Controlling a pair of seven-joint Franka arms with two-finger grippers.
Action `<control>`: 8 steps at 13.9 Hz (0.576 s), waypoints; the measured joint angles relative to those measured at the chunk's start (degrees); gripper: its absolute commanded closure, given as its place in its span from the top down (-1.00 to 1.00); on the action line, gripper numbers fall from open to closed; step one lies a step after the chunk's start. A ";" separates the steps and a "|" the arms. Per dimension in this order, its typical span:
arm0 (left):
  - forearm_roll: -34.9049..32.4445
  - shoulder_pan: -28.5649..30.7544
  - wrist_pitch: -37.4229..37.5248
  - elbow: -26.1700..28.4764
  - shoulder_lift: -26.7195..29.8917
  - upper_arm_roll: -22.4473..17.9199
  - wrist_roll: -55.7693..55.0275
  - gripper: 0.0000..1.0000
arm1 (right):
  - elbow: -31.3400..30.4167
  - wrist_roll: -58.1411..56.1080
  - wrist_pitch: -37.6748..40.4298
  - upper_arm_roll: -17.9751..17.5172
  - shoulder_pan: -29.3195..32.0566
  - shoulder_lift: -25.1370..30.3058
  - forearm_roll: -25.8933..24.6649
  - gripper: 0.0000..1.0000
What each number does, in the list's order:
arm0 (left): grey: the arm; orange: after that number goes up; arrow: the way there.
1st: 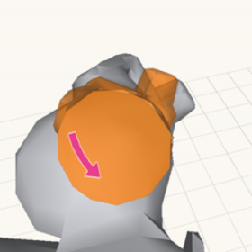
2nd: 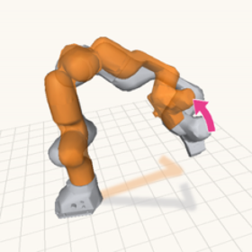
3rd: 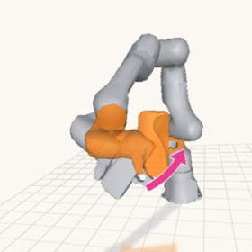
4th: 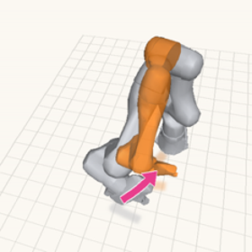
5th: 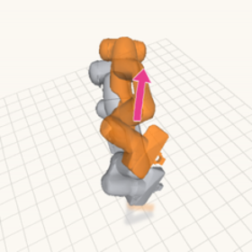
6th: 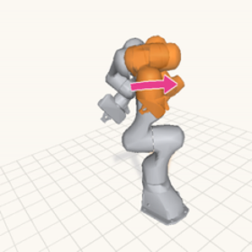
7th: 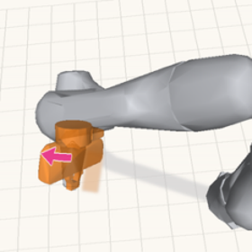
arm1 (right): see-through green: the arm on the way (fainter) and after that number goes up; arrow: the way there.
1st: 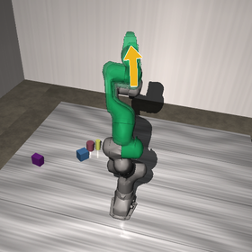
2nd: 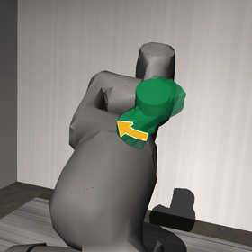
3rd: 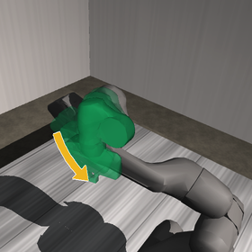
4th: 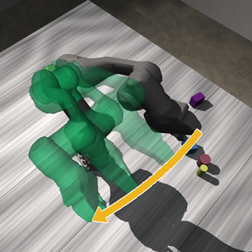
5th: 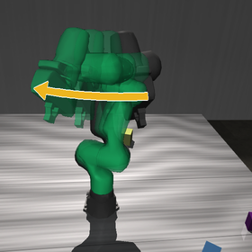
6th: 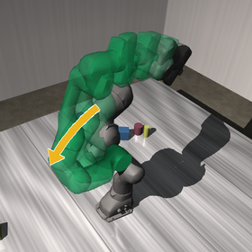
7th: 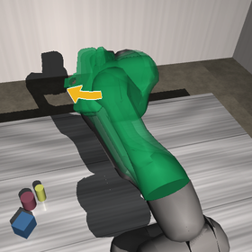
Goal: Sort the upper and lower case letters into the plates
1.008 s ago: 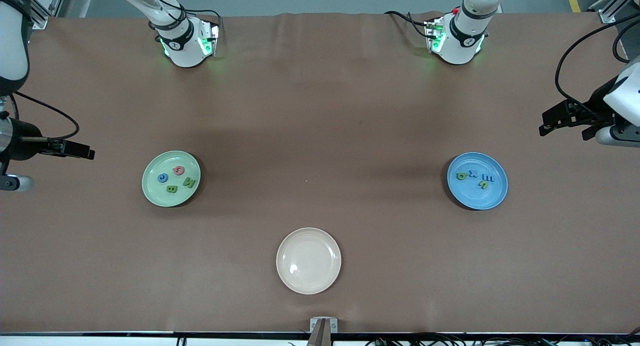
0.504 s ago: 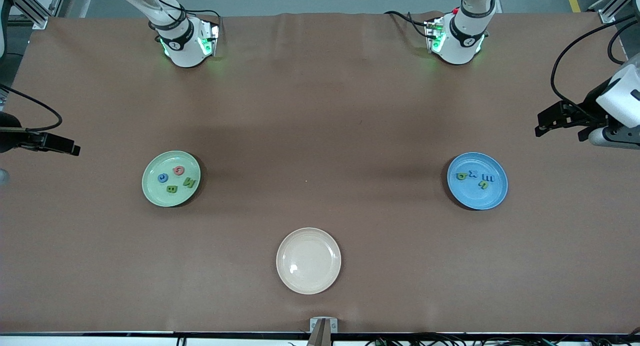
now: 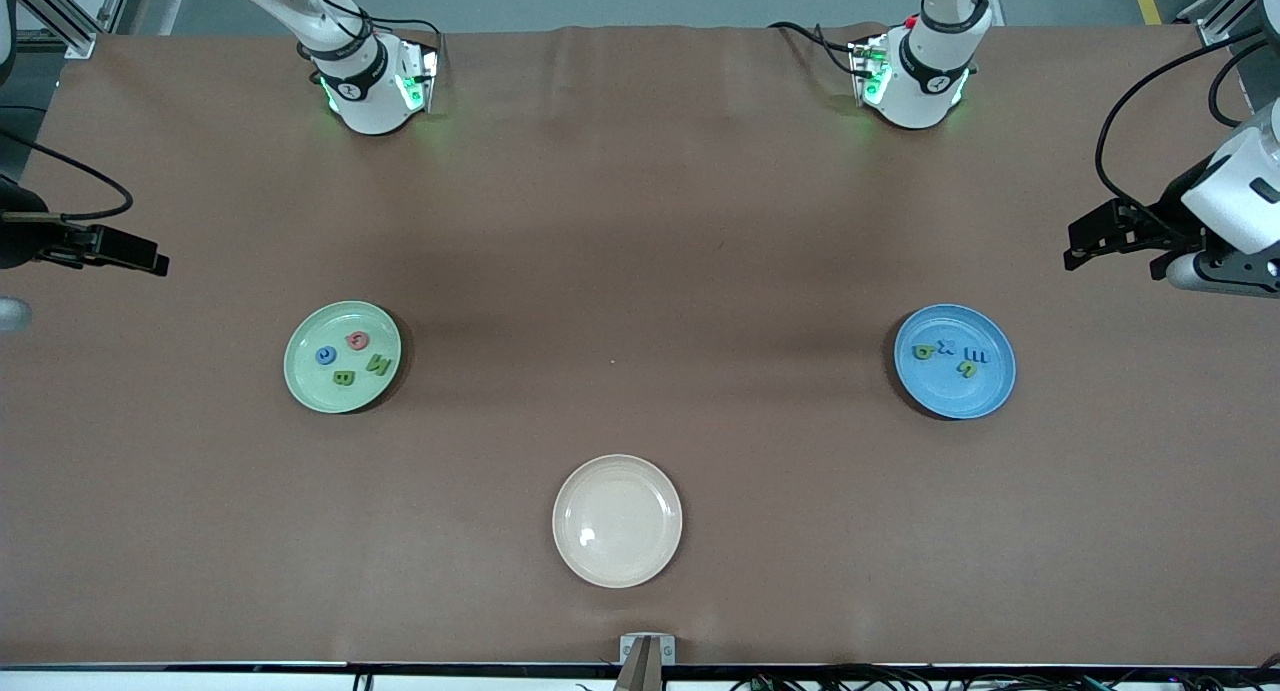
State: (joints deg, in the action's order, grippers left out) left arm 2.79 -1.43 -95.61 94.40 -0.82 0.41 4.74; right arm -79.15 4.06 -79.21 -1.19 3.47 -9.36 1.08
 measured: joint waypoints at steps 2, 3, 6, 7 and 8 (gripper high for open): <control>0.00 -0.56 0.03 -0.04 0.00 -0.61 0.00 1.00 | -5.88 0.00 -3.56 0.13 -0.67 4.29 0.01 1.00; 0.00 -0.64 0.03 -0.07 0.01 -0.67 0.00 1.00 | -8.56 0.01 -4.62 0.63 -1.51 6.44 0.01 1.00; 0.00 -0.66 0.03 -0.22 0.02 -0.68 0.00 1.00 | -12.38 0.02 -5.27 2.31 -3.01 10.23 0.01 1.00; 0.00 -0.71 0.03 -0.44 0.02 -0.67 0.00 1.00 | -12.67 0.02 -5.26 2.57 -3.02 10.86 0.01 1.00; 0.00 -0.79 0.03 -0.73 0.03 -0.67 0.00 1.00 | -12.81 0.02 -5.26 2.74 -3.02 11.39 0.01 1.00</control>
State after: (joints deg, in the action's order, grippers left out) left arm 2.80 -2.22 -95.58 93.67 -0.79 -0.25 4.74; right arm -91.96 4.08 -84.47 1.56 0.45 2.03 1.09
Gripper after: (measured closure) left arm 0.000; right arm 0.000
